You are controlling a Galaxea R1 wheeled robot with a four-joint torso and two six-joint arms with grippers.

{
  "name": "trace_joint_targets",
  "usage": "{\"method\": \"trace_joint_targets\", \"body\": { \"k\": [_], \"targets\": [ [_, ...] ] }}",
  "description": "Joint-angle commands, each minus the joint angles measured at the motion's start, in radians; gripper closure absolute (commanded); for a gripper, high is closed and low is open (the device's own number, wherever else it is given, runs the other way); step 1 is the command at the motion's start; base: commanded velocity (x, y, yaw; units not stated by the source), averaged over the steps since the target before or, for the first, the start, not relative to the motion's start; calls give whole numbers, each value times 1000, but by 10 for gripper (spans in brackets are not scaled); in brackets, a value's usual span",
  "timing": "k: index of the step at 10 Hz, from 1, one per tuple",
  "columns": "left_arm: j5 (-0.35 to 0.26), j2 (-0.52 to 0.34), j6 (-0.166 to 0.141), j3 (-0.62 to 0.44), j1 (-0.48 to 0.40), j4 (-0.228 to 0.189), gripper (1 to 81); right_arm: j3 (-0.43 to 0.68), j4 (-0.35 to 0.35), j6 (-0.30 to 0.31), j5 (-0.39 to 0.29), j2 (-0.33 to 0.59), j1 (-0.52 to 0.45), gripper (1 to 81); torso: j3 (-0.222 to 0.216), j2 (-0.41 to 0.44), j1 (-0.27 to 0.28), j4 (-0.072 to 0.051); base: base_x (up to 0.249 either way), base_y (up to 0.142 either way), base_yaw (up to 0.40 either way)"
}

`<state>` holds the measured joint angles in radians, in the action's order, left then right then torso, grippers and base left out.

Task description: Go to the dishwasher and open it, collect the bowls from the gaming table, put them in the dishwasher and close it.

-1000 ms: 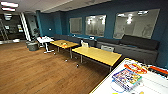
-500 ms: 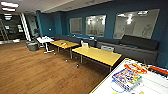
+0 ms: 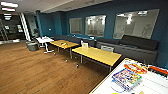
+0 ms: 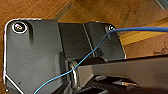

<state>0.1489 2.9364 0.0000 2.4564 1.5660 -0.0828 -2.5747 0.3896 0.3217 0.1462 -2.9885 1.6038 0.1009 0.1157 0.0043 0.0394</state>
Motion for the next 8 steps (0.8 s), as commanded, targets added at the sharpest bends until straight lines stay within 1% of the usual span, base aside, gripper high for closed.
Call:
{"method": "trace_joint_targets", "body": {
  "k": [1,8],
  "targets": [
    [-51,-5,3,-11,-48,-9,10,7,6,-1,-39,-2,-44,10,0,0,0,0,0,0,-200],
    [-55,-5,3,-11,-50,-12,10,7,5,-1,-39,-2,-43,10,0,0,0,0,0,0,-258]
  ]
}}
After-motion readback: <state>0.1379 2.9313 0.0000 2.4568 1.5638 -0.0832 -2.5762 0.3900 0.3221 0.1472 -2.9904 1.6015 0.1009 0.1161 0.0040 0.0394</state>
